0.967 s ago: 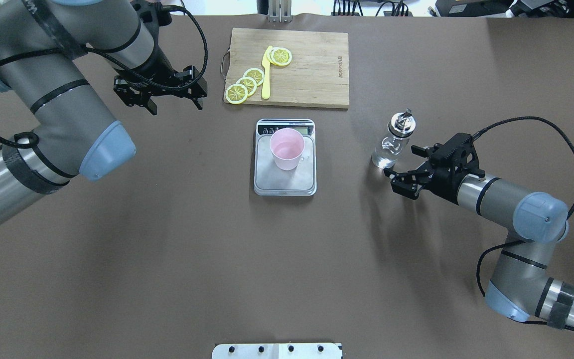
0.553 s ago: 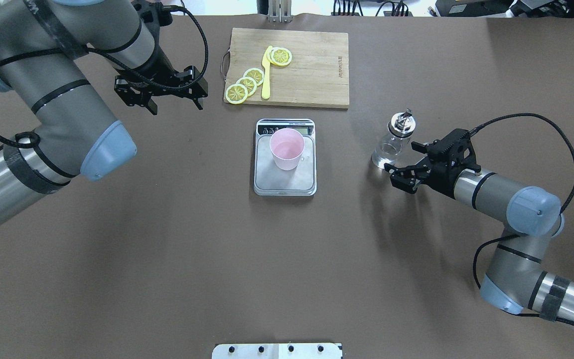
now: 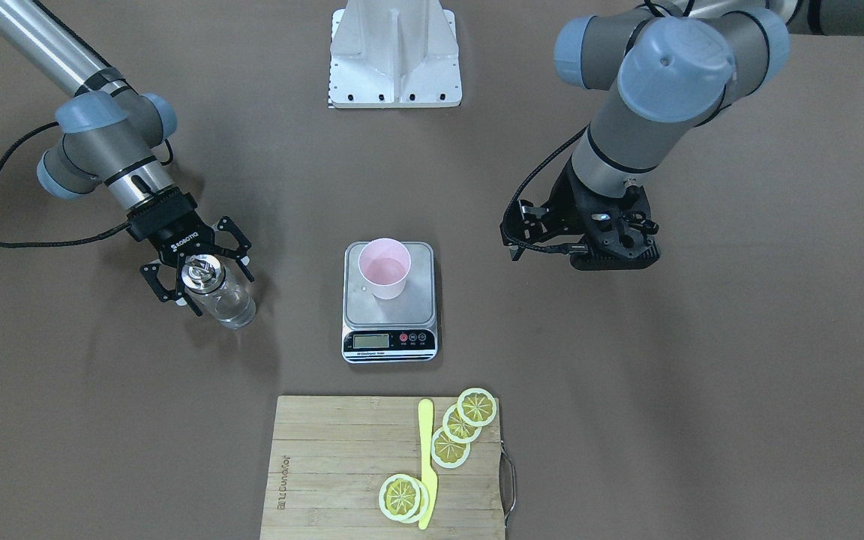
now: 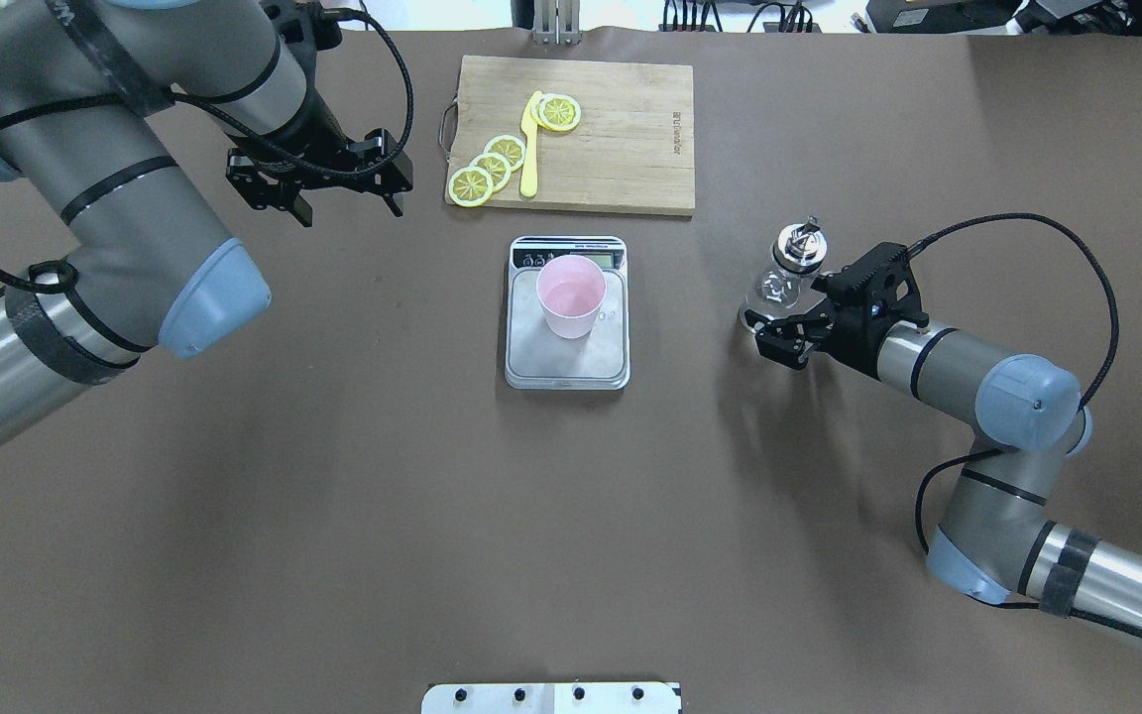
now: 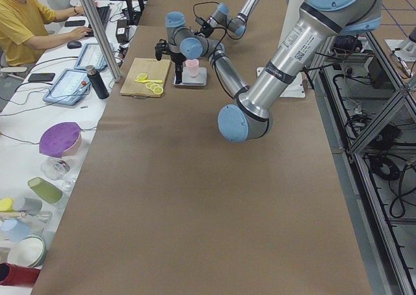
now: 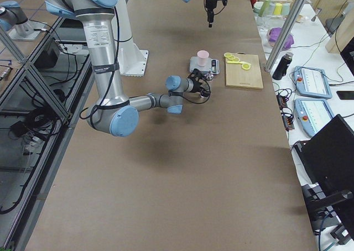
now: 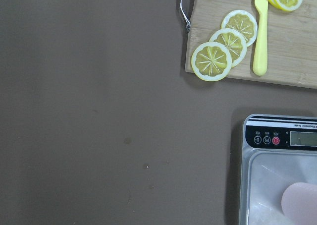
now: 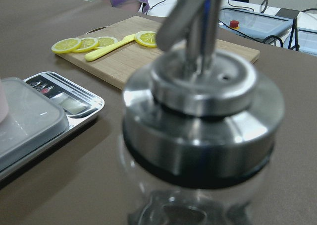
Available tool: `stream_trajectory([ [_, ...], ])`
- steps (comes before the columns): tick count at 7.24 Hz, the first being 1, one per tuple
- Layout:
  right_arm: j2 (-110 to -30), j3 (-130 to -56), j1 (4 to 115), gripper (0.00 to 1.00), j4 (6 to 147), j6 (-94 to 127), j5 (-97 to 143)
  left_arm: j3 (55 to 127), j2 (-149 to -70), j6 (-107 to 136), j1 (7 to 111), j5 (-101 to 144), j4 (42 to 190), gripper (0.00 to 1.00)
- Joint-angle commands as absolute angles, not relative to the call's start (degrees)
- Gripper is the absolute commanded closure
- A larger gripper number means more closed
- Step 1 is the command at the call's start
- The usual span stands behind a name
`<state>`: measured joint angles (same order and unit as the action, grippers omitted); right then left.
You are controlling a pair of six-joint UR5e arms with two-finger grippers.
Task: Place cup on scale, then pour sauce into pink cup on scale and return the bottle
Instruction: 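Lower the right gripper to the glass dispenser bottle and grasp it, then lift the bottle with the right gripper while the left arm withdraws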
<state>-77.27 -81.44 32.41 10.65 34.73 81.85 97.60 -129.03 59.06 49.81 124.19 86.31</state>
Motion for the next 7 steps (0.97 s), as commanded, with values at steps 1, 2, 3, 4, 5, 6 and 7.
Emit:
stream_trajectory([
  [1,-76.30,-80.78,32.87,0.09,10.72,34.98,81.83,97.56,-129.02,59.06,49.83,124.19,86.31,0.00],
  [2,-75.94,-80.77,32.87,0.13,10.72,35.07,81.83,97.56,-129.11,59.06,49.83,124.19,86.31,0.00],
  [3,-75.94,-80.42,32.87,0.18,10.72,35.07,81.83,97.56,-129.11,59.06,49.83,124.19,86.31,0.00],
  [4,-75.85,-80.33,32.87,0.23,10.72,35.07,81.83,97.56,-129.02,59.06,49.92,124.19,86.22,0.00],
  [5,-75.94,-80.25,32.87,0.28,10.81,35.07,81.83,97.56,-129.02,59.06,49.92,124.19,86.31,0.00],
  [6,-75.76,-79.98,33.13,0.33,10.81,34.98,81.83,97.47,-129.02,59.06,49.92,124.19,86.22,0.00],
  [7,-75.24,-79.98,33.57,0.47,10.90,34.98,82.09,97.47,-129.02,59.06,50.01,124.19,86.22,0.00],
])
